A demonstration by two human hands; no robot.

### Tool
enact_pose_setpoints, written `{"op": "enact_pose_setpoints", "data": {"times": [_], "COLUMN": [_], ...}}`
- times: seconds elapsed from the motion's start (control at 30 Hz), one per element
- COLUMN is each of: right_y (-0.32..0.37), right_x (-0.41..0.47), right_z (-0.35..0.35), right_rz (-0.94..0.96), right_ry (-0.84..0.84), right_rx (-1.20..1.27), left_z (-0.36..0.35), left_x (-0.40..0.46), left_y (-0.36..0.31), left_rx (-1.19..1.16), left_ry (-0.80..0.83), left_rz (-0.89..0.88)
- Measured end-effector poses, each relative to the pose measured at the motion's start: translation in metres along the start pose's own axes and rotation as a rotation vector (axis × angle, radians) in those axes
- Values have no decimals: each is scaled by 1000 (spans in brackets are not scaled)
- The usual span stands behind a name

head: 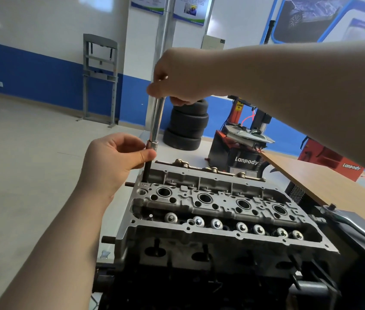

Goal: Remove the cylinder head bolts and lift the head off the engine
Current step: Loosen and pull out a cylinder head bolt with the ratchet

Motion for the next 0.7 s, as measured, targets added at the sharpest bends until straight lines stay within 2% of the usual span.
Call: {"op": "enact_pose_setpoints", "data": {"times": [0.1,0.2,0.37,0.47,0.53,0.63,0.7], "right_y": [0,-1,-2,3,7,9,10], "right_x": [-7,-11,0,2,-4,-12,-13], "right_z": [1,4,3,2,5,9,9], "right_rz": [80,134,-141,-81,8,89,79], "right_ry": [20,69,80,-10,-25,-11,-10], "right_rx": [177,190,151,27,-28,103,149], "left_z": [-1,-8,-12,-12,-9,-8,-5], "left_x": [0,-2,-1,-5,-3,-1,1], "left_y": [2,5,4,-1,0,5,5], "left_rx": [-2,-113,-34,112,53,-132,-91], "left_ry": [172,287,103,15,73,232,218], "left_rz": [88,157,52,-41,-8,124,110]}}
Point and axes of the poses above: each hand's wrist, its own x-axis towards the middle knuckle, its own z-axis out of the back of the hand, y = z × x, the point moved 3 cm from there along x, towards the middle knuckle, and after that the axes turned 12 degrees about -x, right-handed, at the moved point
